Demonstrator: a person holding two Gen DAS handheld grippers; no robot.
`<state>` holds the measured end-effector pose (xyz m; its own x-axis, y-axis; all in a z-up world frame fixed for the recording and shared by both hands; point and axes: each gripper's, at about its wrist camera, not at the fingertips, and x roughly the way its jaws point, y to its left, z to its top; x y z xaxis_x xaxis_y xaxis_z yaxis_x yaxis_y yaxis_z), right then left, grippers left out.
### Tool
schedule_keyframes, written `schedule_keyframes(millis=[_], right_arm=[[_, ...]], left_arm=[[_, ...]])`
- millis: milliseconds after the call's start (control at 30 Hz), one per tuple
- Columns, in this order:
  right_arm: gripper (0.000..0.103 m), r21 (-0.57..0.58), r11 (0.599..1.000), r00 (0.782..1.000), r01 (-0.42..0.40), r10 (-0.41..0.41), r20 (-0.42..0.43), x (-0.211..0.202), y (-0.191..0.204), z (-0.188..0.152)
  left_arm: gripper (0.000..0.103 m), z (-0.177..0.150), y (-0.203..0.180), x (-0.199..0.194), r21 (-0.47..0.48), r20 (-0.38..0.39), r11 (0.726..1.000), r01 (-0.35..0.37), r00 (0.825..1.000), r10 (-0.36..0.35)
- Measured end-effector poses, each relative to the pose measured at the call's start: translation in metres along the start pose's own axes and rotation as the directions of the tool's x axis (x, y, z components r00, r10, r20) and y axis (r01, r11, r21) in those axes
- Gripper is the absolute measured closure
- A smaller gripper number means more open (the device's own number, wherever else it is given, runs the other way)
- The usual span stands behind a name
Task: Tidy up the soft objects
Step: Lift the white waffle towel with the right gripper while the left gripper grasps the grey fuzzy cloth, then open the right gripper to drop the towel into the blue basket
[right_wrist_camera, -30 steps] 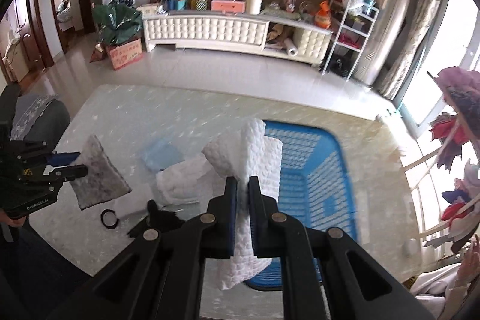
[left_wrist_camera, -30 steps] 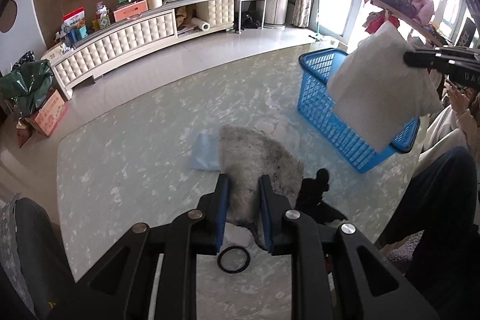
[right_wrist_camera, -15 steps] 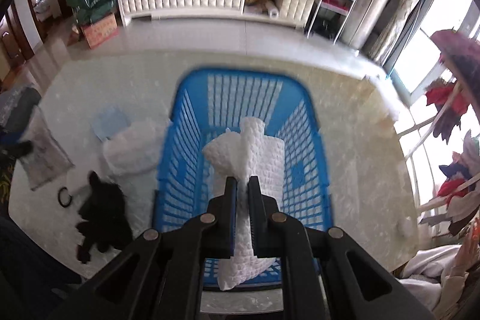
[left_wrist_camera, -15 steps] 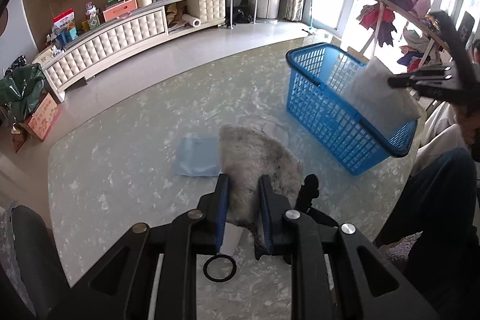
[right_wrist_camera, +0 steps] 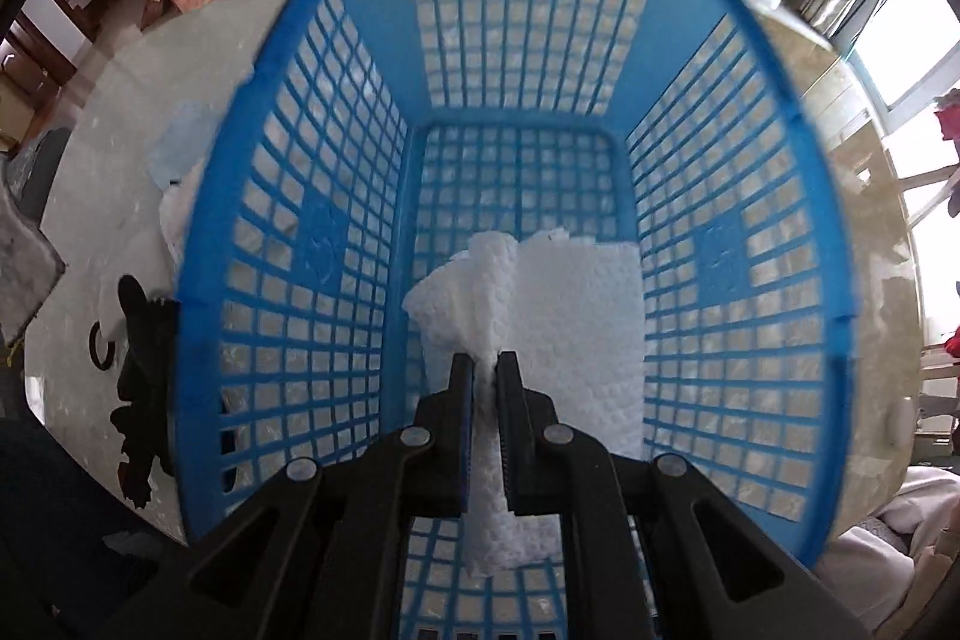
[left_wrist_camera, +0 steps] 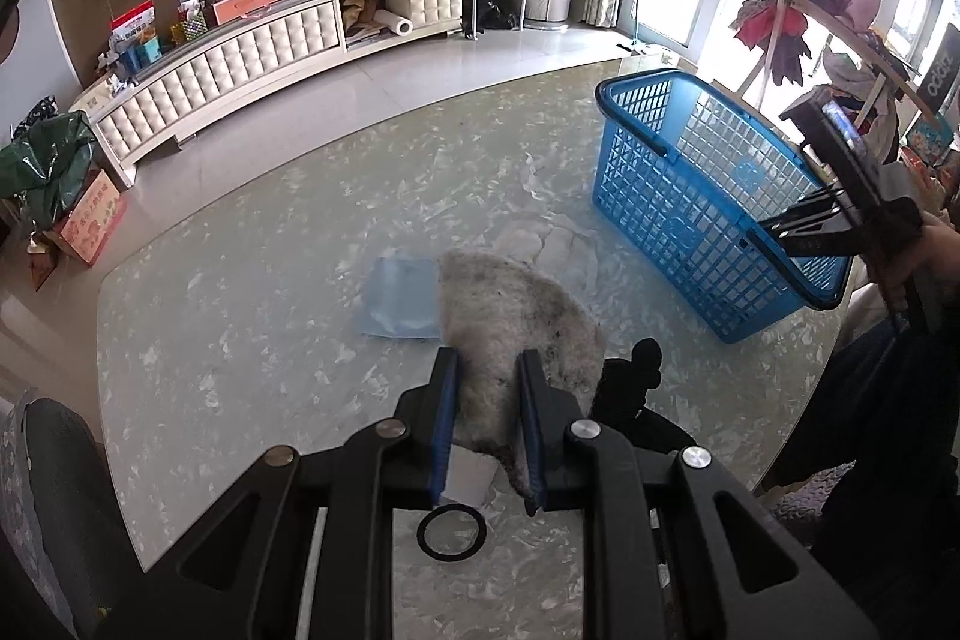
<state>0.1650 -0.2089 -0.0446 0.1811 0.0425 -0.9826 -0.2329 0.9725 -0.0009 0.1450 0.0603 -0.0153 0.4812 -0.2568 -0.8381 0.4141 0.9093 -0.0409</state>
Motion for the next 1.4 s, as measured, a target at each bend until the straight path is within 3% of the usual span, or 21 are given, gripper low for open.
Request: schedule_keyframes(millis=[367, 400, 467, 600, 767, 833, 933, 1033, 1400], right_arm=[[0.092, -0.03, 1.0, 0.998, -0.01, 0.008, -0.067, 0.023, 0.005, 0.002], [0.089, -0.037, 0.999, 0.998, -0.005, 0.002, -0.068, 0.024, 0.008, 0.002], [0.066, -0.057, 0.998, 0.997, 0.012, -0.016, -0.074, 0.029, 0.014, -0.003], [0.058, -0.068, 0.997, 0.997, 0.042, -0.047, -0.061, 0.027, 0.023, -0.01], [0.031, -0.049, 0.998, 0.999, 0.049, -0.049, -0.013, 0.015, 0.01, -0.021], [0.025, -0.045, 0.998, 0.999, 0.043, -0.042, 0.015, 0.009, 0.006, -0.024], [0.023, -0.033, 0.999, 0.998, 0.004, -0.002, 0.061, -0.002, -0.002, -0.031], [0.001, -0.034, 0.999, 0.993, -0.037, 0.041, 0.113, -0.018, -0.002, -0.033], [0.0, -0.014, 0.999, 0.951, -0.051, 0.053, 0.305, -0.072, -0.017, -0.049]], left_arm=[[0.085, 0.006, -0.012, 0.002, 0.027, 0.009, 0.999, 0.042, 0.999, -0.043], [0.085, 0.008, -0.013, 0.002, 0.027, 0.011, 0.998, 0.051, 0.999, -0.051], [0.085, 0.009, -0.015, 0.002, 0.03, 0.013, 0.998, 0.048, 0.999, -0.049], [0.085, 0.013, -0.02, 0.006, 0.034, 0.004, 0.998, 0.044, 0.999, -0.044], [0.085, 0.02, -0.028, 0.007, 0.035, 0.003, 0.998, 0.043, 0.999, -0.043], [0.085, 0.023, -0.031, 0.006, 0.035, 0.008, 0.998, 0.045, 0.999, -0.045], [0.085, 0.03, -0.037, 0.002, 0.02, 0.017, 0.998, 0.059, 0.998, -0.059], [0.085, 0.038, -0.047, -0.001, 0.01, 0.023, 0.997, 0.075, 0.997, -0.075], [0.085, 0.081, -0.109, -0.001, 0.129, 0.026, 0.986, 0.11, 0.993, -0.114]])
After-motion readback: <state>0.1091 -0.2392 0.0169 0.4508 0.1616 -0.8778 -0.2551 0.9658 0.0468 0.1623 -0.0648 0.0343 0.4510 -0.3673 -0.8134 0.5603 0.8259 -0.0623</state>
